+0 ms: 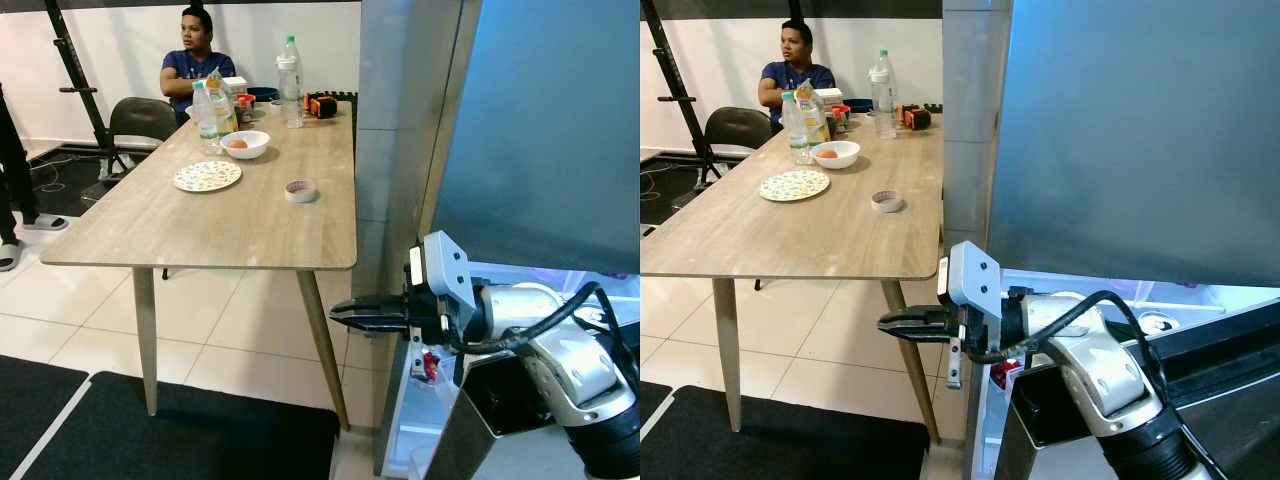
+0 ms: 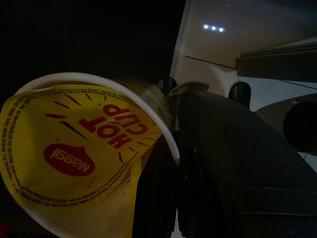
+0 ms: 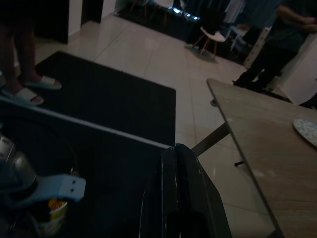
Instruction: Restocking fridge
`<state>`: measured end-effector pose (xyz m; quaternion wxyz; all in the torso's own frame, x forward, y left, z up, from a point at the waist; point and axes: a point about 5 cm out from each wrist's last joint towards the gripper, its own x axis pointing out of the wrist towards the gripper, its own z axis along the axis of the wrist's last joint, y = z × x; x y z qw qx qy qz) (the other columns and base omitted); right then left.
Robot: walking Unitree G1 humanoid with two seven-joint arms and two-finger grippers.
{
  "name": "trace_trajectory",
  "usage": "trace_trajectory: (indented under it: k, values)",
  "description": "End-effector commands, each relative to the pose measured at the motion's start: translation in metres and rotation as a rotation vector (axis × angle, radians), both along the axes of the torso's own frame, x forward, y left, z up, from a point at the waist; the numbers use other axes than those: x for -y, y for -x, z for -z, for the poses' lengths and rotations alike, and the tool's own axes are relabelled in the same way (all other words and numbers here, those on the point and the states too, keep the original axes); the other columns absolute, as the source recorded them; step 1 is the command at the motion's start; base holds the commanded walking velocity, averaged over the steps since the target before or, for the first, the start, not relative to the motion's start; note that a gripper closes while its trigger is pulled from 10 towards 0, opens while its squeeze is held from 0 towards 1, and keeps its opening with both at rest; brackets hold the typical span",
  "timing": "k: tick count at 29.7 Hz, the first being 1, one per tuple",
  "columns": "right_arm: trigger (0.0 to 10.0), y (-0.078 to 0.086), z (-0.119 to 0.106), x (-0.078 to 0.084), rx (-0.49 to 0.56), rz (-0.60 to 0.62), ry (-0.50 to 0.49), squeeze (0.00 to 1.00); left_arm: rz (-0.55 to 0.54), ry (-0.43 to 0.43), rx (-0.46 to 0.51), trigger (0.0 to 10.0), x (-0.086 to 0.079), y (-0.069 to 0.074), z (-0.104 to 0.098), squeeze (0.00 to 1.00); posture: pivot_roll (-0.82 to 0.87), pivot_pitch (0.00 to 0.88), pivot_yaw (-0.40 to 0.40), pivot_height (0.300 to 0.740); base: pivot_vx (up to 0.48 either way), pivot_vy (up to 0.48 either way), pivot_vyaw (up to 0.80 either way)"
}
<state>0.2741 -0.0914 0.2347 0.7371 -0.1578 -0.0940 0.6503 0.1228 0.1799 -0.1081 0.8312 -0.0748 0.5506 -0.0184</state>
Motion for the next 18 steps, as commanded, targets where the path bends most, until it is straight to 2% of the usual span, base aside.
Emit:
trace_trajectory:
  k: [1, 6, 12, 18]
  values:
    - [10.0, 0.000, -0.007, -0.002, -0.001, 0.017, -0.045, 0.00, -0.005, -0.003, -0.044, 10.0, 0.001, 0.012, 0.004, 0.00, -0.10, 0.000, 0.002, 0.740, 0.000, 0.000, 0.00]
    - [10.0, 0.002, -0.011, -0.005, -0.011, 0.027, -0.089, 0.00, -0.011, -0.007, -0.043, 10.0, 0.000, 0.012, 0.004, 0.00, -0.11, 0.000, -0.003, 0.740, 0.000, 0.000, 0.00]
    - [10.0, 0.002, -0.011, -0.007, -0.011, 0.035, -0.094, 0.00, -0.009, -0.008, -0.046, 10.0, 0.000, 0.013, 0.004, 0.00, -0.11, 0.000, -0.003, 0.740, 0.000, 0.000, 0.00]
    - [10.0, -0.006, -0.018, -0.008, -0.011, 0.097, -0.142, 0.00, -0.010, -0.010, -0.047, 10.0, 0.000, 0.014, 0.004, 0.00, -0.11, 0.000, -0.003, 0.740, 0.000, 0.000, 0.00]
